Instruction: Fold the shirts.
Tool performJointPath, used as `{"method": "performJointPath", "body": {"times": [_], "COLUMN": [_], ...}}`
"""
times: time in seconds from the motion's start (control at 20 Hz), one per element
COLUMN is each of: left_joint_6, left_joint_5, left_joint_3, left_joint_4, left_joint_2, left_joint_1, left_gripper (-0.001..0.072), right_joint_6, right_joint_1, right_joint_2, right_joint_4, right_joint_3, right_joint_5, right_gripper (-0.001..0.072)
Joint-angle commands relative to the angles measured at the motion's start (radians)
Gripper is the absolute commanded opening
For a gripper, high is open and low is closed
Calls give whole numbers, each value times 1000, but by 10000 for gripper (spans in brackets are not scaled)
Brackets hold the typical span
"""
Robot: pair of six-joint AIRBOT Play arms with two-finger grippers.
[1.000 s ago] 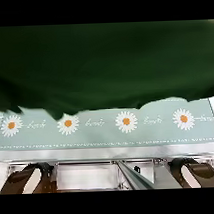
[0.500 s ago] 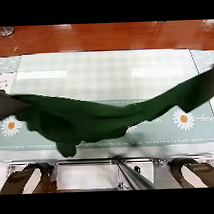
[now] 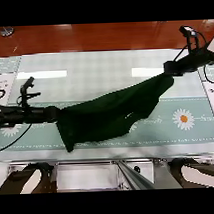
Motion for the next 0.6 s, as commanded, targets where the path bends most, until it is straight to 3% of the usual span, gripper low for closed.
{"method": "performJointPath", "body": {"times": [0.0, 0.2, 0.4, 0.45, 0.55], "left_joint_6": [48, 47, 47, 47, 43], "left_joint_5": [251, 407, 387, 383, 375], "left_joint_3": [-55, -55, -55, -54, -29], "left_joint_4": [3, 3, 3, 3, 3], "left_joint_2": [-58, -144, -251, -264, -266], "left_joint_1": [-48, -50, -49, -47, -23], "left_gripper": [23, 24, 24, 53, 282], "right_joint_6": [47, 36, -6, -8, -12], "right_joint_1": [1, 5, 27, 31, 33], "right_joint_2": [-68, -139, -184, -182, -179], "right_joint_4": [54, 53, 49, 52, 56], "right_joint_3": [-5, -5, -5, -5, -5], "right_joint_5": [-192, -101, -34, -36, -32], "right_gripper": [40, 40, 40, 40, 40]}}
